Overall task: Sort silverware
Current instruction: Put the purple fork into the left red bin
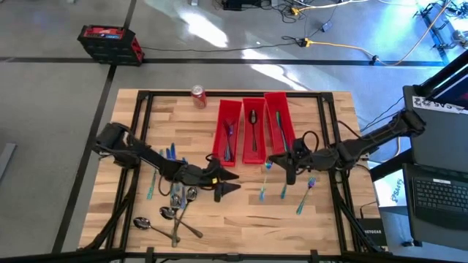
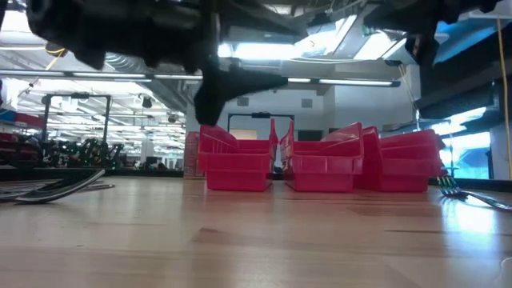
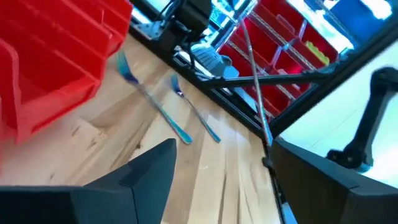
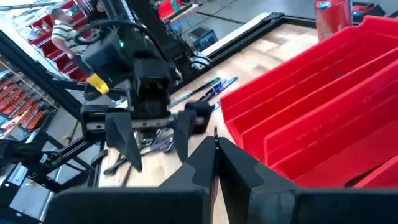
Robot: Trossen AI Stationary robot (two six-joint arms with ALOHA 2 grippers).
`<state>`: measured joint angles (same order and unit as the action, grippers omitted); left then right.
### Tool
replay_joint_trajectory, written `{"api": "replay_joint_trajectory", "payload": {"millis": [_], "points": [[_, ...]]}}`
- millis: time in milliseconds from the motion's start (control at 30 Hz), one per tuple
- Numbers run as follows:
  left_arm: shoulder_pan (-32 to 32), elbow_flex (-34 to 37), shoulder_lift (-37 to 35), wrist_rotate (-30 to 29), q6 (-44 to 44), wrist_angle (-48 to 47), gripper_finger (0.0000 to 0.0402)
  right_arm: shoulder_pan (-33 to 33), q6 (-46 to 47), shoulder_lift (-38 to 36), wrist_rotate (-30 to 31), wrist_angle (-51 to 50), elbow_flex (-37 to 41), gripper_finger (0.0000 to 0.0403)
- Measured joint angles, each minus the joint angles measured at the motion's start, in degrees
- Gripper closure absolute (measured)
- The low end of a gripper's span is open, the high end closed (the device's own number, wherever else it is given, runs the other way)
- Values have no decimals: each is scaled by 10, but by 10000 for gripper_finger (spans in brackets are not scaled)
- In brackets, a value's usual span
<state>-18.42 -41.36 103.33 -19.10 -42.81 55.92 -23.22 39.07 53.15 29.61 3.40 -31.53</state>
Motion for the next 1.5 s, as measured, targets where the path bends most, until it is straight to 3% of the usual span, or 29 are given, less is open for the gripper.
{"api": "replay_joint_trajectory", "payload": {"millis": [267,400,567,833,1167,1500], "points": [[17,-64,53,29,-22,13,150,29,-32,43,-39,40,0,403],[36,-89,59,71,-48,12,150,39,-58,79,-49,82,0,403],[50,-108,60,101,-36,-18,150,50,-71,110,-61,105,-6,403],[62,-108,60,100,-45,-87,150,50,-128,120,-67,97,-44,403],[60,-108,59,140,-33,-2,150,54,-203,119,-49,65,-100,403],[50,-108,59,122,-6,84,162,60,-241,111,-6,50,-120,403]]}}
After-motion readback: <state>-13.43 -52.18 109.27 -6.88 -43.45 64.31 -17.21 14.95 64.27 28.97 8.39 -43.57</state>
